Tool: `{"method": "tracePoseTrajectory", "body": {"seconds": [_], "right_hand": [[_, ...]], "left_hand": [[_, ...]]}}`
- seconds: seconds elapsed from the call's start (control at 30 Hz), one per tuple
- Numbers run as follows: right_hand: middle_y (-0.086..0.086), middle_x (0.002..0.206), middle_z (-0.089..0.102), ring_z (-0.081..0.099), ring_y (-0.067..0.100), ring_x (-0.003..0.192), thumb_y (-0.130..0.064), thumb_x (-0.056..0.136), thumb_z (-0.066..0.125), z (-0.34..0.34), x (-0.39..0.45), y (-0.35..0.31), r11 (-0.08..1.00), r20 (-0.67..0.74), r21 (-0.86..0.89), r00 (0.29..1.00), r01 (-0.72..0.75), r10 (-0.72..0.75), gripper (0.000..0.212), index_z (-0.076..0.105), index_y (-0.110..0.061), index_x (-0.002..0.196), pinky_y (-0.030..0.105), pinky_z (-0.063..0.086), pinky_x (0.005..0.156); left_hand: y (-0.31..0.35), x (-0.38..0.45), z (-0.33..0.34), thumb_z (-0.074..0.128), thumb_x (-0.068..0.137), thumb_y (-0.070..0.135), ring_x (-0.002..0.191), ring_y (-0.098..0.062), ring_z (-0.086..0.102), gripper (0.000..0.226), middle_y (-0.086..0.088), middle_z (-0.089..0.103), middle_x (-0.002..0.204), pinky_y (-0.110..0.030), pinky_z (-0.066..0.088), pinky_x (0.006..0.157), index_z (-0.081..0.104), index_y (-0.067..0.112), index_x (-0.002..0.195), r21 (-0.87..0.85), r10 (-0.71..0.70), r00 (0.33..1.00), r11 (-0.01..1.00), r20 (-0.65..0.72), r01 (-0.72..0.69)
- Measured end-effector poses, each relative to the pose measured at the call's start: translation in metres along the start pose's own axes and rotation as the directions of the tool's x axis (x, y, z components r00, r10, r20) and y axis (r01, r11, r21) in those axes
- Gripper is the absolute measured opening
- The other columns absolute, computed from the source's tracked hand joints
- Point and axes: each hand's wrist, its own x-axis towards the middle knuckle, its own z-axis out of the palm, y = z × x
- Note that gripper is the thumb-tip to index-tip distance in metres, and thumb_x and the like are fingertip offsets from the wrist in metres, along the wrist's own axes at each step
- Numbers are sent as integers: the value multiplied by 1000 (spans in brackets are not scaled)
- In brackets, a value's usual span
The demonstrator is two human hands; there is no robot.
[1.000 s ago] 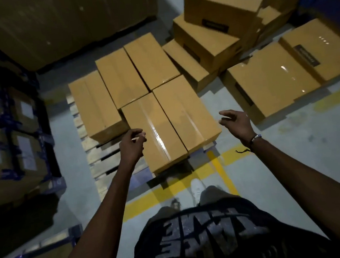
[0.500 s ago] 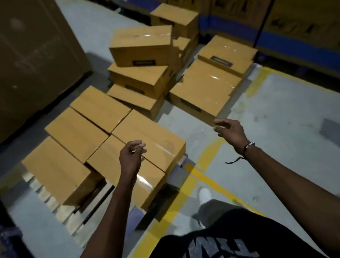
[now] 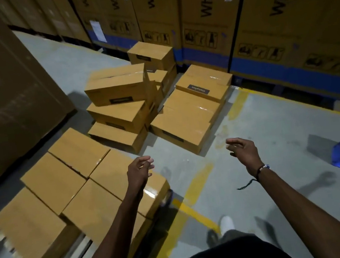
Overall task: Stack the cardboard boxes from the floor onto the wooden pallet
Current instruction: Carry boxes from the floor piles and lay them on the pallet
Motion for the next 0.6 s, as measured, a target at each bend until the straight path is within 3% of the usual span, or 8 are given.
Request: {"method": "tracePoseTrajectory", "body": {"seconds": [0.3,0.6], "right_hand": [[-2,107,78,72,15,103,-7,90,75,-46,132,-37,999,80,-42,997,15,-11,18,79,-21,101,38,61,86],[-1,108,77,72,17,104,-7,90,75,0,259,-56,984,215,-176,975,-19,57,20,78,-22,103,45,60,92]], "left_hand": [[40,66,124,65,102,21,97,-17,75,11,-3,78,106,-41,59,85,74,17,107,-74,-48,998,996,-45,45],[43,163,175,64,103,20,94,-11,76,12,2,78,105,-33,59,79,74,16,110,-89,-176,977,982,-124,165]]}}
